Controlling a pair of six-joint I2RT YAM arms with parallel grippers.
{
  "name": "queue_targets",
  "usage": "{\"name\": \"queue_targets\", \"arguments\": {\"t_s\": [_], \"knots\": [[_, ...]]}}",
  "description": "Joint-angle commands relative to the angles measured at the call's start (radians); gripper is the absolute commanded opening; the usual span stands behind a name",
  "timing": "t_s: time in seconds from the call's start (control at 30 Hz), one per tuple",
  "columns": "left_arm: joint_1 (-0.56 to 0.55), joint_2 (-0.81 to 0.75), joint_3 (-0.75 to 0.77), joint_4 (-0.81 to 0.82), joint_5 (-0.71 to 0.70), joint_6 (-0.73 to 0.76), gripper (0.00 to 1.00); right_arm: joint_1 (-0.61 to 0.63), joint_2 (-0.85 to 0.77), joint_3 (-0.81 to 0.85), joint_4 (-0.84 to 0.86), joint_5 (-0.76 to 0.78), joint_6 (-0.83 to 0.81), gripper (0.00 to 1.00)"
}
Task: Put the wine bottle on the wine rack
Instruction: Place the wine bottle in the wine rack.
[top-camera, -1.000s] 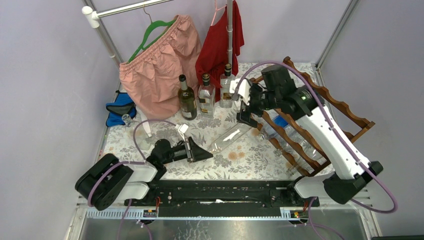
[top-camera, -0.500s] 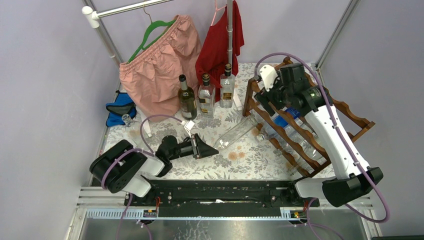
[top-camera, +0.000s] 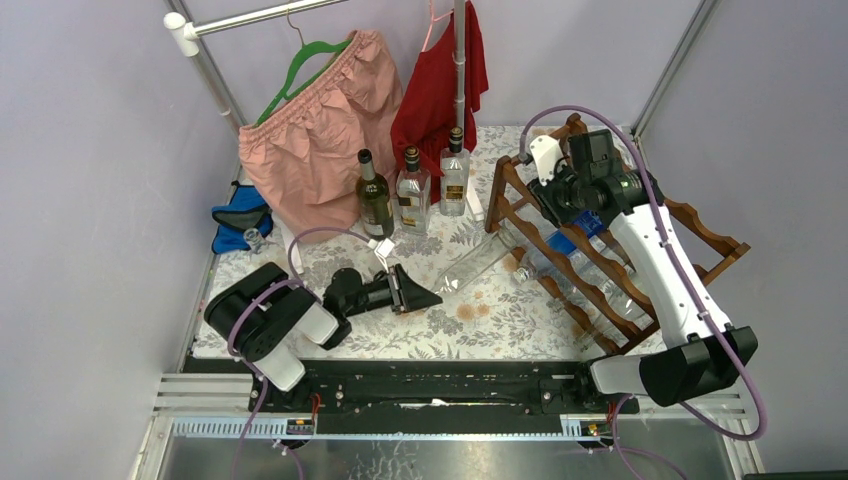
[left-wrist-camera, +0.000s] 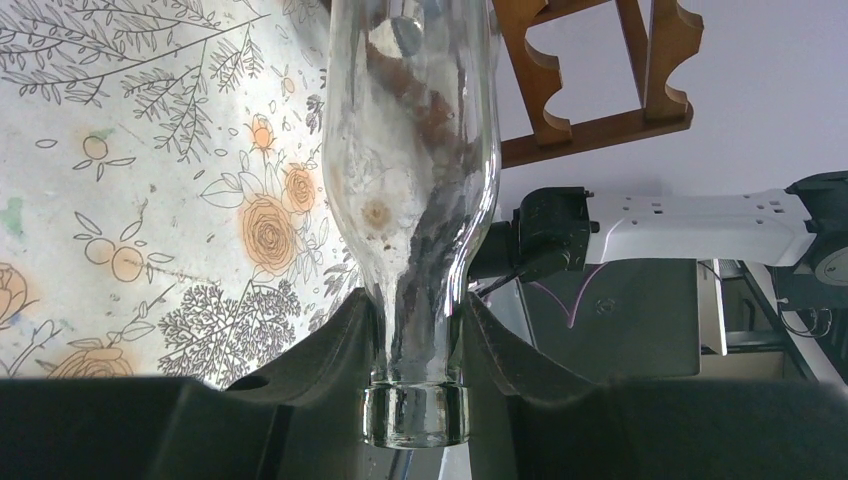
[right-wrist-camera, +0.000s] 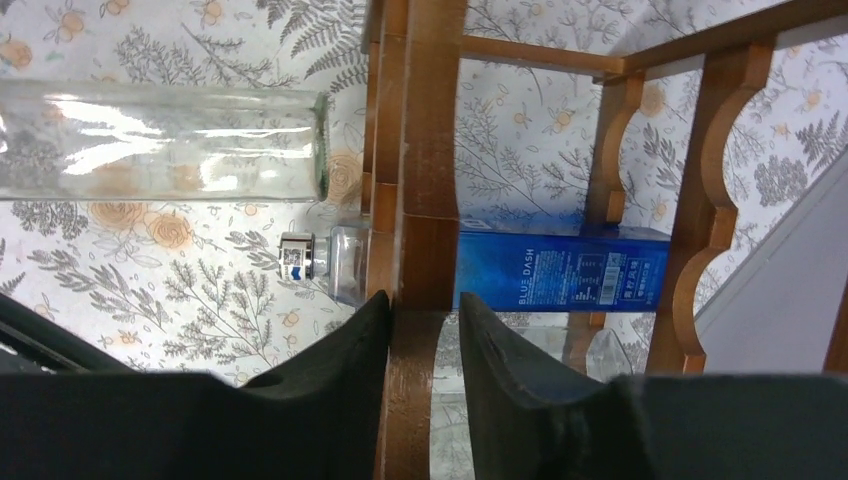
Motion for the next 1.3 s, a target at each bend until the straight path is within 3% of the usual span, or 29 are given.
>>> {"name": "queue_targets", "arguments": {"t_s": [0.0,0.17,0.3,0.93,1.27], "knots": [[-0.013,0.02,0.038,0.211,-0.029,0.003,0.0,-0.018,0.008,-0.003,-0.016,-0.079,-0.01,0.32],[-0.023,0.063,0.064,0.223,-0.045,-0.01,0.0,-0.018,-0.001,0.008,-0.031,-0.134,-0.007,0.1],[-0.045,0.115,0.092,0.237,-0.06,-0.016,0.0,-0.019,-0.011,0.015,-0.044,-0.163,-0.003,0.04],[-0.061,0.232,0.171,0.253,-0.109,-0.023,0.0,-0.018,-0.06,0.007,-0.129,-0.303,-0.059,0.01],[-0.152,0.312,0.242,0.257,-0.207,-0.051,0.0,-0.018,-0.08,-0.003,-0.151,-0.343,-0.063,0.01]]}}
